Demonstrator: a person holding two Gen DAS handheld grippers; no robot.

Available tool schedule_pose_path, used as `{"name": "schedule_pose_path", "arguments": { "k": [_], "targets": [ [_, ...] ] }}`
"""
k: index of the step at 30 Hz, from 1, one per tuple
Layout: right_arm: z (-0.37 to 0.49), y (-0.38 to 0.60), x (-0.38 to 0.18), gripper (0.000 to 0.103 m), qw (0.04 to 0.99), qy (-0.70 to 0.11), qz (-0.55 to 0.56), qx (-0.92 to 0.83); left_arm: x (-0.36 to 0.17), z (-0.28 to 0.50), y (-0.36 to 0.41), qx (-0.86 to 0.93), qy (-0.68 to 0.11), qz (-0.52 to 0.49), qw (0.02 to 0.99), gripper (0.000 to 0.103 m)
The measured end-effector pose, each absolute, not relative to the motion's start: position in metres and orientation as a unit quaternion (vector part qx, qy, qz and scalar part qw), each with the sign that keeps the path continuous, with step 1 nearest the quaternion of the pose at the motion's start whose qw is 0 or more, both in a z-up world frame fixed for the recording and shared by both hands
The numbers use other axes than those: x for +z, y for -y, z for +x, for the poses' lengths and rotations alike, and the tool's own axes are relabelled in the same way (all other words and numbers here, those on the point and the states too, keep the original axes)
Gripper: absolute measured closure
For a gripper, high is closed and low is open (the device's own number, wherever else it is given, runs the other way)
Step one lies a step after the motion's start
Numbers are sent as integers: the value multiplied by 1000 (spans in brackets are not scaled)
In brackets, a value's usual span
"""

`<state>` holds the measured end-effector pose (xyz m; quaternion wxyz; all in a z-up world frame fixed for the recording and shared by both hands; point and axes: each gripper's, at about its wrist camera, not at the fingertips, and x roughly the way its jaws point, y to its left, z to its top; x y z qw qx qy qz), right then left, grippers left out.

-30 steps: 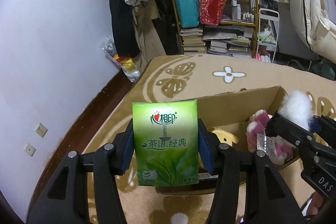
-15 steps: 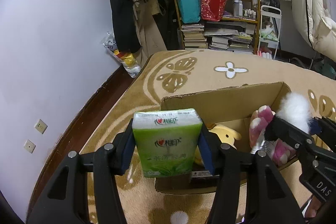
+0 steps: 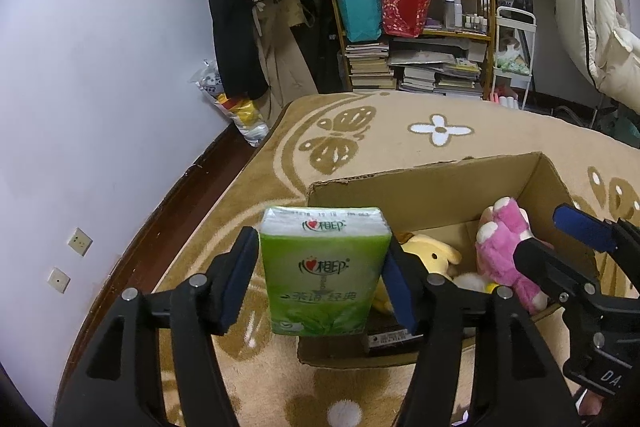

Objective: Organize soft objects
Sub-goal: 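Carry the green pack over the box with the left tool while the right tool drops the chick in, then lower the green tea pack into the box and open the left tool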

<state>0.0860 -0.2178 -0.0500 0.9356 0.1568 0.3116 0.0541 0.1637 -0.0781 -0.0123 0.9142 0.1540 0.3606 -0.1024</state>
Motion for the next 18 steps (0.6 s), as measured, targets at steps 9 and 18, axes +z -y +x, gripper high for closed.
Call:
{"name": "schedule_pose_path", "arguments": {
  "k": [9, 18],
  "targets": [
    [79, 226, -45, 14, 938, -303, 162, 40, -2, 159, 68, -94, -351, 150, 920, 27],
    [63, 229, -37, 0, 939, -297, 170, 26, 18, 144, 53, -79, -333, 143, 929, 2]
  ]
}}
